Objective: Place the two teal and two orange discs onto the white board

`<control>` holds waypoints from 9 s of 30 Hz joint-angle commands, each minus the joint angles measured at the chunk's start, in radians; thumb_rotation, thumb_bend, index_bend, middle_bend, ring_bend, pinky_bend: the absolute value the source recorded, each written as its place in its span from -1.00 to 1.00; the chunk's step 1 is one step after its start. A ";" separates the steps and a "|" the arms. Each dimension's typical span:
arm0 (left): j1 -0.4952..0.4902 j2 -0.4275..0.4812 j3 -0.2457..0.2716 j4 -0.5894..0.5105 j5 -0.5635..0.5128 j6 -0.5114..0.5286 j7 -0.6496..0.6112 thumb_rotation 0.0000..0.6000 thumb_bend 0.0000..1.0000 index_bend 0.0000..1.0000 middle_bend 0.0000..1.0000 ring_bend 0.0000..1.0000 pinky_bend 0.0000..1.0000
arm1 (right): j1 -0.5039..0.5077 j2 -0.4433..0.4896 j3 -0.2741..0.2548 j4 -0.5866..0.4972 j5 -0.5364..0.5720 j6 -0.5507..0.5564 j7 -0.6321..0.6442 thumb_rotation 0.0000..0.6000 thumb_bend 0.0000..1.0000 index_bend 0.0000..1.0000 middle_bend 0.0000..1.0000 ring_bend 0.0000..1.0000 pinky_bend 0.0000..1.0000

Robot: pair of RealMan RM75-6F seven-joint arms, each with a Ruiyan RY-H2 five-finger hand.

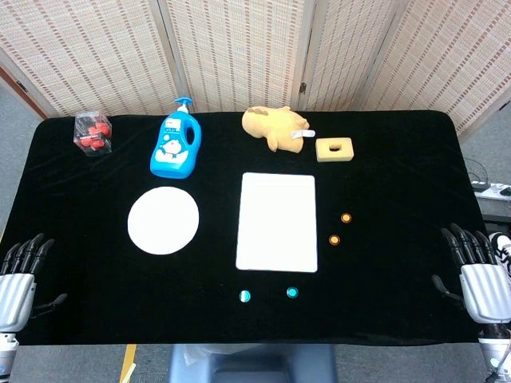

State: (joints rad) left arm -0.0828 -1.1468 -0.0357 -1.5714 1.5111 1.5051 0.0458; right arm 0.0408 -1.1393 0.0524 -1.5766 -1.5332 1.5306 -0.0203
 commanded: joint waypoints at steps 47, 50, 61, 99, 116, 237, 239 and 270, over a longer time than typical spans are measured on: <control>0.025 0.011 0.009 -0.008 0.010 0.025 -0.014 1.00 -0.73 -0.97 -1.00 -0.84 -1.00 | 0.549 -0.205 0.020 -0.241 -0.149 -0.720 -0.427 1.00 -0.52 -0.39 -1.00 -1.00 -1.00; 0.024 0.009 0.009 -0.007 0.008 0.021 -0.012 1.00 -0.73 -0.97 -1.00 -0.84 -1.00 | 0.578 -0.249 0.028 -0.214 -0.110 -0.756 -0.442 1.00 -0.51 -0.37 -1.00 -1.00 -1.00; 0.021 0.005 0.007 0.004 0.005 0.014 -0.017 1.00 -0.73 -0.97 -1.00 -0.84 -1.00 | 0.671 -0.380 0.049 -0.128 0.010 -0.839 -0.493 1.00 -0.51 -0.36 -1.00 -1.00 -1.00; 0.020 -0.018 0.007 0.053 -0.004 0.000 -0.052 1.00 -0.73 -0.96 -1.00 -0.84 -1.00 | 0.837 -0.573 0.020 0.029 0.265 -0.815 -0.652 1.00 -0.52 -0.14 -0.92 -1.00 -1.00; 0.021 -0.013 0.007 0.047 -0.002 0.003 -0.050 1.00 -0.73 -0.96 -1.00 -0.84 -1.00 | 0.837 -0.535 0.035 0.001 0.245 -0.724 -0.597 1.00 -0.51 0.05 -0.81 -1.00 -1.00; 0.039 -0.001 0.022 0.022 0.008 0.011 -0.038 1.00 -0.73 -0.97 -1.00 -0.84 -1.00 | 0.795 -0.545 0.096 0.235 0.194 -0.715 -0.467 1.00 -0.51 0.04 -0.83 -1.00 -1.00; 0.039 -0.002 0.023 0.025 0.008 0.010 -0.039 1.00 -0.73 -0.97 -1.00 -0.84 -1.00 | 0.797 -0.548 0.098 0.240 0.204 -0.714 -0.469 1.00 -0.51 0.02 -0.83 -1.00 -1.00; 0.032 -0.015 0.019 0.038 0.016 0.006 -0.051 1.00 -0.73 -1.00 -1.00 -0.84 -1.00 | 0.667 -0.363 0.041 0.154 0.203 -0.513 -0.379 1.00 -0.51 -0.30 -0.86 -1.00 -1.00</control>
State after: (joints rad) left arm -0.0505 -1.1612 -0.0171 -1.5330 1.5265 1.5108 -0.0052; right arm 0.7414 -1.5408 0.1081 -1.4013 -1.3227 0.9845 -0.4251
